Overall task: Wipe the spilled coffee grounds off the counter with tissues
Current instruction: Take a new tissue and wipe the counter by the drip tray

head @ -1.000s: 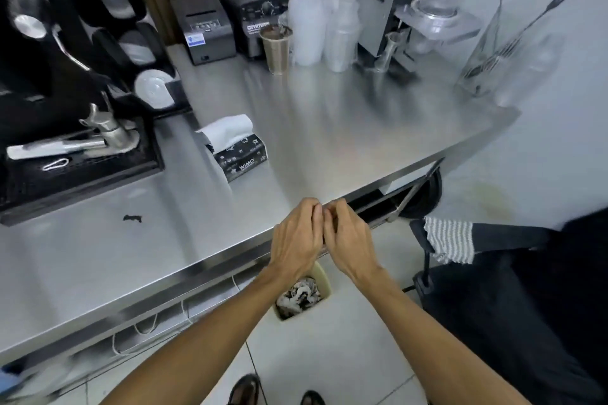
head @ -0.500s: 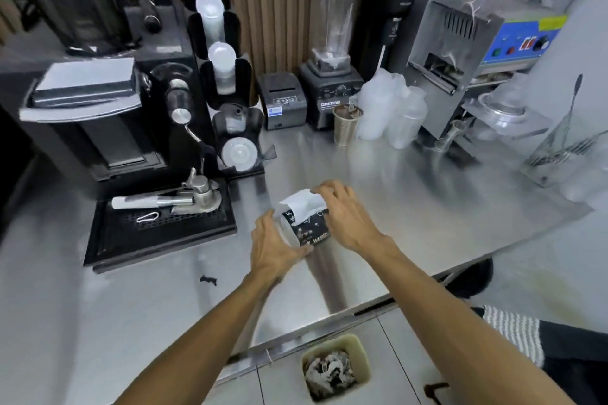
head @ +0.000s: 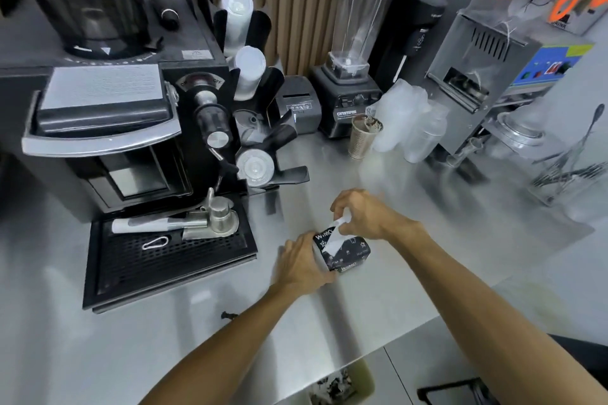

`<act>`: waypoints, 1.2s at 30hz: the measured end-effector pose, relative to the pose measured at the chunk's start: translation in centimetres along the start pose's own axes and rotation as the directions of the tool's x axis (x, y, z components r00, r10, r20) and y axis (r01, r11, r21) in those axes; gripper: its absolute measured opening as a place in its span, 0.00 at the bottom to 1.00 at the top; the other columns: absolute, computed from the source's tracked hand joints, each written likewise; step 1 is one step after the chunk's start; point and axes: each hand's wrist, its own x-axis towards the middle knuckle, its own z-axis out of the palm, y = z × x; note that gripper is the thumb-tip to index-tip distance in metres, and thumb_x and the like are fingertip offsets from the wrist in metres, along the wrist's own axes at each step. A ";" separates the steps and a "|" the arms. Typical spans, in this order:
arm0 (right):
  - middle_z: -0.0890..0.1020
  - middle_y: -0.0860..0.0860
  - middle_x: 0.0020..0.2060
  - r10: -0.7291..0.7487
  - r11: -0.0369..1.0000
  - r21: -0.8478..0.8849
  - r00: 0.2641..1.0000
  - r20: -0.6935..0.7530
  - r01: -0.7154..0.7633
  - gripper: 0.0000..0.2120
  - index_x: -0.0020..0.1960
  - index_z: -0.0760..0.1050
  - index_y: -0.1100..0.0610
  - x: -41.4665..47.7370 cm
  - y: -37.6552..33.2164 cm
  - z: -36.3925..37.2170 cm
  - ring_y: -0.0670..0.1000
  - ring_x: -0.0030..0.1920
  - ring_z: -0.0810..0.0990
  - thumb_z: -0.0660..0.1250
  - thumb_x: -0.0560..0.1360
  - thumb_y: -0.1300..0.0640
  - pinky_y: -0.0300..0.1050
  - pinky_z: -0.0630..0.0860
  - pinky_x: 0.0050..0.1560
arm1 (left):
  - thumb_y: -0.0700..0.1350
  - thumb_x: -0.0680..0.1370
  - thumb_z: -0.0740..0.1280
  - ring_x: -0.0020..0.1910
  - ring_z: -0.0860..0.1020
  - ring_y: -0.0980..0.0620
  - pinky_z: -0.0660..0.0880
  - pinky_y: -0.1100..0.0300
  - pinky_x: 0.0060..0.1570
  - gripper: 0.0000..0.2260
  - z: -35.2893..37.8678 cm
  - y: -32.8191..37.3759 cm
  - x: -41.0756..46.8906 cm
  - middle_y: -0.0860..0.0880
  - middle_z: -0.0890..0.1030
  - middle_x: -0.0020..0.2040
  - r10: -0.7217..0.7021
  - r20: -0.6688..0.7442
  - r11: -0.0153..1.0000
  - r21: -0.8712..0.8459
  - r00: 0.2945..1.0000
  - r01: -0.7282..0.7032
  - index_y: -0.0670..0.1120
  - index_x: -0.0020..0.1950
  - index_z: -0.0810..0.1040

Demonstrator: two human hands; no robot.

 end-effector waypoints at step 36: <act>0.84 0.55 0.51 -0.113 0.872 0.466 0.988 -0.103 0.148 0.21 0.45 0.86 0.60 -4.7 -7.5 10.8 0.49 0.52 0.81 0.58 0.68 0.76 0.29 0.70 0.60 | 0.46 0.65 0.80 0.49 0.77 0.56 0.74 0.66 0.47 0.19 -11.2 -6.4 -10.3 0.55 0.80 0.50 -0.161 -0.005 0.984 -0.074 0.987 0.160 0.51 0.55 0.83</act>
